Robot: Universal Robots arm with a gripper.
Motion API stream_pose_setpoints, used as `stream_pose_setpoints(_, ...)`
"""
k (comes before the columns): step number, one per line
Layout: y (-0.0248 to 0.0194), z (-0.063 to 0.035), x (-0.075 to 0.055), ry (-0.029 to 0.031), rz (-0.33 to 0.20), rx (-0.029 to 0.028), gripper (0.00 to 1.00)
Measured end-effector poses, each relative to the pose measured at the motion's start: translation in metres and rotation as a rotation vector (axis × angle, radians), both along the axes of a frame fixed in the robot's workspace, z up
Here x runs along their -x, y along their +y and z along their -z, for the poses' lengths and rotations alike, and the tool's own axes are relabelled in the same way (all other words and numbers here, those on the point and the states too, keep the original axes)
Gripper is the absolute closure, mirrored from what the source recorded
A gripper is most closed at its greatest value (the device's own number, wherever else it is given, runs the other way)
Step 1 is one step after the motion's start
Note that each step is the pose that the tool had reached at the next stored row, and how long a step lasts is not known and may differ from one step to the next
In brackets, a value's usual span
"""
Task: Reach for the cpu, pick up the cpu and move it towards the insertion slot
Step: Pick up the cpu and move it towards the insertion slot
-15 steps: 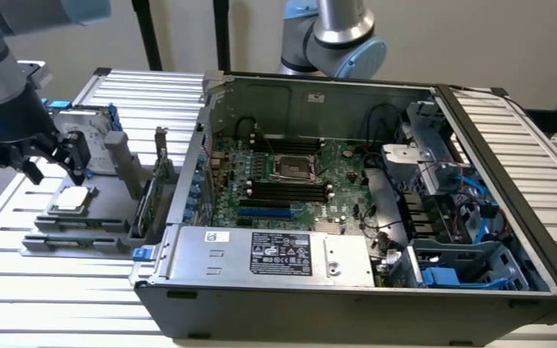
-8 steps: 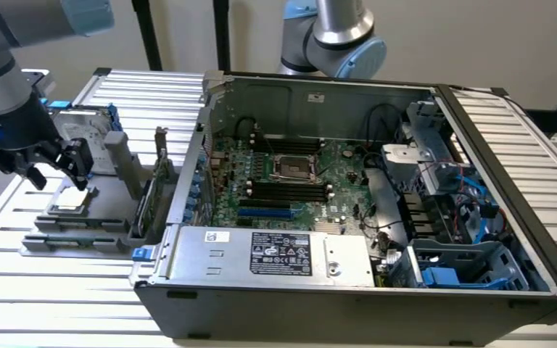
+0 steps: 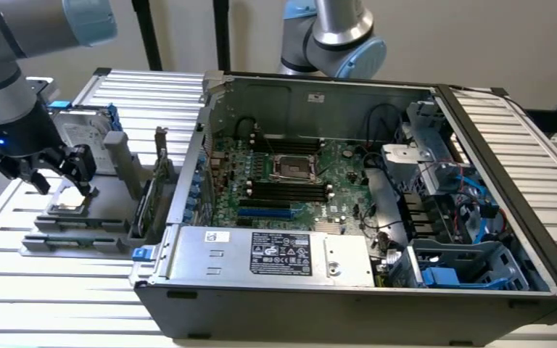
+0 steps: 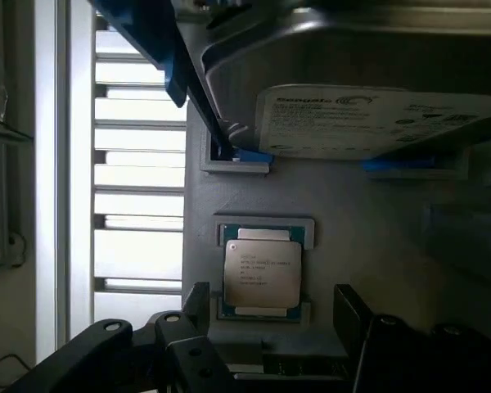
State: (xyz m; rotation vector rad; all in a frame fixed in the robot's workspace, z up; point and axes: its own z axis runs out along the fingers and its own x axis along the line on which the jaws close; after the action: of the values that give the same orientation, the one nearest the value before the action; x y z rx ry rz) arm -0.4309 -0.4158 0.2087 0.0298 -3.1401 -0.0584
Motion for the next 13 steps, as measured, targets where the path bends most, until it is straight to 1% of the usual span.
stream_pose_setpoints(8,0.0006,0.0146,0.000,0.0000,0.001,0.0000,0.29)
stream_pose_setpoints(13,0.0037,0.0175,0.001,0.0001,0.001,0.0000,0.29)
